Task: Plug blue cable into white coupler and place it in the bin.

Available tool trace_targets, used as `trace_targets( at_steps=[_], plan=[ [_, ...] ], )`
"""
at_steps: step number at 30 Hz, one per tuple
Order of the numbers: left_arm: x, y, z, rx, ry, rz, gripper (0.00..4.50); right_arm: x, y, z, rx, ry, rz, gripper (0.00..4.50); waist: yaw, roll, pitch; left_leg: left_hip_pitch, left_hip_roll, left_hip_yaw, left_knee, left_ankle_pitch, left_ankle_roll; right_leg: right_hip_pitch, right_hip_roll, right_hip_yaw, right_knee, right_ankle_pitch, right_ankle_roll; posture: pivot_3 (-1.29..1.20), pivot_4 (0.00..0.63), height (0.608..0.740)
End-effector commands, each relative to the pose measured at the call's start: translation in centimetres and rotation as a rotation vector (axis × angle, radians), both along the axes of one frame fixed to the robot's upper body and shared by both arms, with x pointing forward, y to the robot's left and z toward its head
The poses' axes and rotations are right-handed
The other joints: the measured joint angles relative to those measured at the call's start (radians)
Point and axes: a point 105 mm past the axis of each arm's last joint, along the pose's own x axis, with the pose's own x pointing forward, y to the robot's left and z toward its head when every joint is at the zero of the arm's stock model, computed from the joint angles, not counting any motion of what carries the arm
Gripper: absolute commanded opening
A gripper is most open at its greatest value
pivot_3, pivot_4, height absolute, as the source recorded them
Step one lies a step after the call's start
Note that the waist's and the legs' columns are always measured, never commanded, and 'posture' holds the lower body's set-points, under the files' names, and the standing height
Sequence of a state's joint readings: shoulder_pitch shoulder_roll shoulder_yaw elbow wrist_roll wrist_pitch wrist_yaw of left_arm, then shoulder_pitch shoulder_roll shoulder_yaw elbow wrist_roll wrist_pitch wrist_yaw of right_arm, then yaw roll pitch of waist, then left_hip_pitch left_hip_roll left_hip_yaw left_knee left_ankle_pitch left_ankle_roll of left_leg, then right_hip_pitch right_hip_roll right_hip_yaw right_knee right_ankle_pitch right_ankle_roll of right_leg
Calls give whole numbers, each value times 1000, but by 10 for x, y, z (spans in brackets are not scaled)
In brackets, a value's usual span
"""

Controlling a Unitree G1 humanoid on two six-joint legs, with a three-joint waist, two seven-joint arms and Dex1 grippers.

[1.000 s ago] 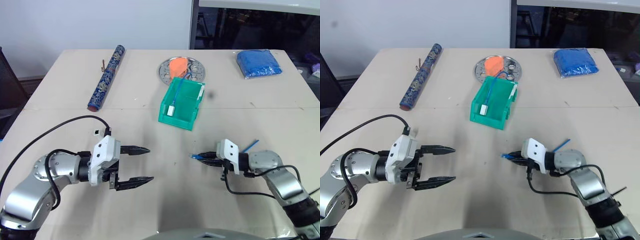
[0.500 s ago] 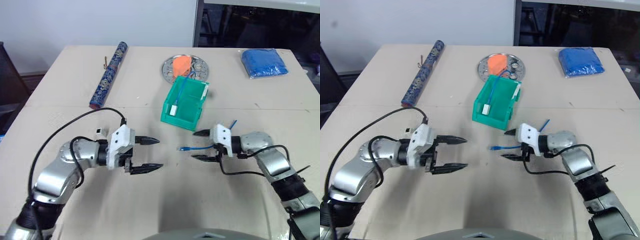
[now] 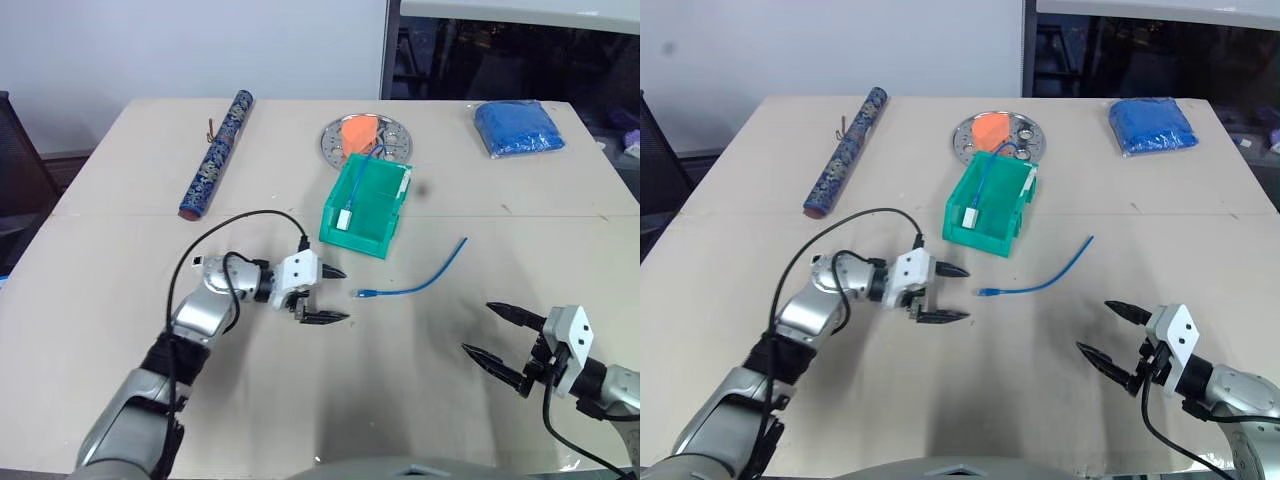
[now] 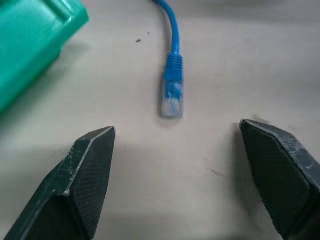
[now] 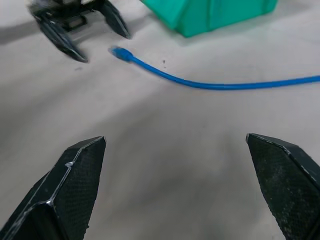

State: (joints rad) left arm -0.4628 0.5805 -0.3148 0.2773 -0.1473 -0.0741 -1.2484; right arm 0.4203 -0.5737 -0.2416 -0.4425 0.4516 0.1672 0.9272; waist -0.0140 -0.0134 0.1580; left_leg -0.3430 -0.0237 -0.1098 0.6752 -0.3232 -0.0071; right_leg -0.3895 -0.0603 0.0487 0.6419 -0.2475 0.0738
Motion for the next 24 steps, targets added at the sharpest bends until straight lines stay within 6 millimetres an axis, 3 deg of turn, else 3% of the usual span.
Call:
trace_targets(
  at_steps=[1,4,7,16,21,22,23,24],
  plan=[
    [1,-6,-8,23,-9,-31,4087,3,2,13,3,-75,-12,4438,0,0,0,1,0,0,0,0,0,1,0,0,0,0,0,0,150,740],
    [-2,-11,-11,10,13,-56,4087,4,3,12,-1,-78,-11,4438,4,1,0,3,0,-1,2,1,1,4,0,-1,0,0,0,0,150,740],
    [-4,-20,-9,-38,45,-63,3213,5,4,10,-11,-79,-8,4500,7,2,-1,1,-1,-3,3,1,1,4,0,-1,0,0,1,0,150,740],
    [-10,-27,-14,-40,97,-91,3213,5,6,6,-36,-82,0,4500,4,2,-1,-1,-1,-6,3,1,1,3,0,-4,-1,0,1,0,150,740],
    [-14,-21,-19,-14,102,-110,917,6,7,5,-39,-86,1,4500,1,2,-1,-1,-1,-6,3,1,1,4,0,-4,-1,0,1,0,150,740],
    [-15,-20,-19,-15,105,-113,721,7,7,6,-36,-88,3,4500,1,2,-1,-1,-1,-6,3,1,1,4,0,-4,0,0,1,0,150,740],
    [-15,-20,-19,-19,110,-116,11,7,9,6,-31,-88,6,4500,1,2,-1,-1,-1,-6,3,1,1,4,0,-4,-1,0,1,0,150,740],
    [-16,-19,-17,-32,122,-119,1,6,12,7,-15,-84,15,4500,1,2,-1,-1,-1,-6,3,1,1,4,0,-4,-1,0,1,0,150,740]
  ],
)
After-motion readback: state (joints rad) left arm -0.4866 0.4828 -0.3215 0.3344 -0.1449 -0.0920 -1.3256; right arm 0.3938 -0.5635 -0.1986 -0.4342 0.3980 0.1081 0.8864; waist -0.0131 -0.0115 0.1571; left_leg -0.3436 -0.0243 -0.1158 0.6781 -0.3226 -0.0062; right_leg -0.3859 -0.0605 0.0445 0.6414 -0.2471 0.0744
